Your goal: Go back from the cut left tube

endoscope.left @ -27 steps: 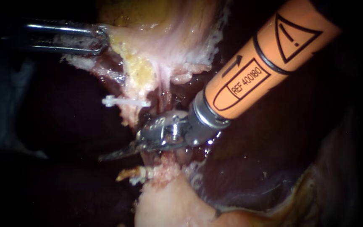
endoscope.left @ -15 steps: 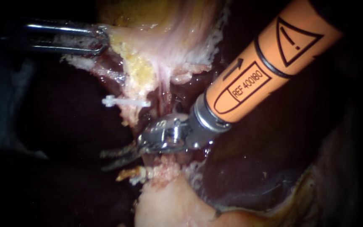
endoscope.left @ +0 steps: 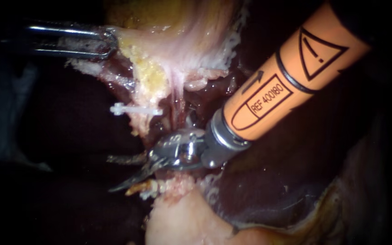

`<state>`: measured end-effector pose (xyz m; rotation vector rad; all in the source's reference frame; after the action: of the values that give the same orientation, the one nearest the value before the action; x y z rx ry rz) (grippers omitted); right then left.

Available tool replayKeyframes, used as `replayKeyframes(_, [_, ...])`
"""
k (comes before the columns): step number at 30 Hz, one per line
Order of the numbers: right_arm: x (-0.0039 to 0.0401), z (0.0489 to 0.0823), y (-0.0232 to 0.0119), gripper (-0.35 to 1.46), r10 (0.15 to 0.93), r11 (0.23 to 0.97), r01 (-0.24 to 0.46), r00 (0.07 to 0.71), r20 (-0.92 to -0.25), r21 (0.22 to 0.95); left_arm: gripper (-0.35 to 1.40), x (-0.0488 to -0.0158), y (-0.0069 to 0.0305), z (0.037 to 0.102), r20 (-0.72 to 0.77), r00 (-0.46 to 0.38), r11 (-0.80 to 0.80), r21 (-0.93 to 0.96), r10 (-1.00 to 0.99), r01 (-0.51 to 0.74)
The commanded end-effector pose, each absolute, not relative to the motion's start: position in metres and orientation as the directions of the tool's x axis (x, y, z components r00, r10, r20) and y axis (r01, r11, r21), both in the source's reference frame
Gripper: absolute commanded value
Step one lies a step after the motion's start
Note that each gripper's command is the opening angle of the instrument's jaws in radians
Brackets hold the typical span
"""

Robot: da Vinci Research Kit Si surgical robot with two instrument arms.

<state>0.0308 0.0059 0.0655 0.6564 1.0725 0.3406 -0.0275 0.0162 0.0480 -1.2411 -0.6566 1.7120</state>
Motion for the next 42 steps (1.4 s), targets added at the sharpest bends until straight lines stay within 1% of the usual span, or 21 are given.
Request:
replayKeyframes(1, [0.0299, 0.0649, 0.0061, 1.45, 0.535, 0.795, 0.025, 0.443, -0.719, 0.607, -0.35, -0.0275, 0.0162, 0.0481, -0.456, -0.098, -0.460, -0.816, 0.884, -0.351])
replayKeyframes(4, [0.0275, 0.0636, 0.0064, 1.45, 0.482, 0.845, -0.005, 0.441, -0.757, 0.535, -0.35, -0.0274, 0.0163, 0.0481, -0.456, -0.098, -0.460, -0.816, 0.884, -0.350])
replayKeyframes(7, [0.0248, 0.0624, 0.0067, 1.45, 0.445, 0.875, -0.033, 0.446, -0.777, 0.482, -0.35, -0.0273, 0.0163, 0.0482, -0.456, -0.098, -0.460, -0.816, 0.884, -0.350])
replayKeyframes(11, [0.0215, 0.0613, 0.0071, 1.45, 0.400, 0.902, -0.043, 0.456, -0.795, 0.429, -0.35, -0.0273, 0.0163, 0.0482, -0.456, -0.098, -0.460, -0.816, 0.884, -0.350])
replayKeyframes(13, [0.0198, 0.0608, 0.0075, 1.45, 0.385, 0.908, -0.032, 0.458, -0.801, 0.417, -0.35, -0.0273, 0.0163, 0.0482, -0.456, -0.098, -0.460, -0.816, 0.884, -0.350])
replayKeyframes(20, [0.0133, 0.0586, 0.0101, 1.45, 0.378, 0.912, -0.034, 0.462, -0.803, 0.409, -0.35, -0.0272, 0.0163, 0.0482, -0.456, -0.099, -0.460, -0.816, 0.884, -0.349])
replayKeyframes(27, [0.0094, 0.0576, 0.0115, 1.45, 0.374, 0.916, -0.054, 0.469, -0.800, 0.397, -0.35, -0.0272, 0.0163, 0.0482, -0.456, -0.099, -0.460, -0.816, 0.884, -0.349])
replayKeyframes(36, [0.0085, 0.0579, 0.0119, 1.45, 0.365, 0.921, -0.060, 0.474, -0.801, 0.384, -0.35, -0.0273, 0.0164, 0.0484, -0.457, -0.098, -0.461, -0.816, 0.884, -0.350])
replayKeyframes(42, [0.0083, 0.0580, 0.0120, 1.45, 0.365, 0.921, -0.060, 0.474, -0.801, 0.384, -0.35, -0.0282, 0.0163, 0.0495, -0.462, -0.097, -0.464, -0.811, 0.882, -0.356])
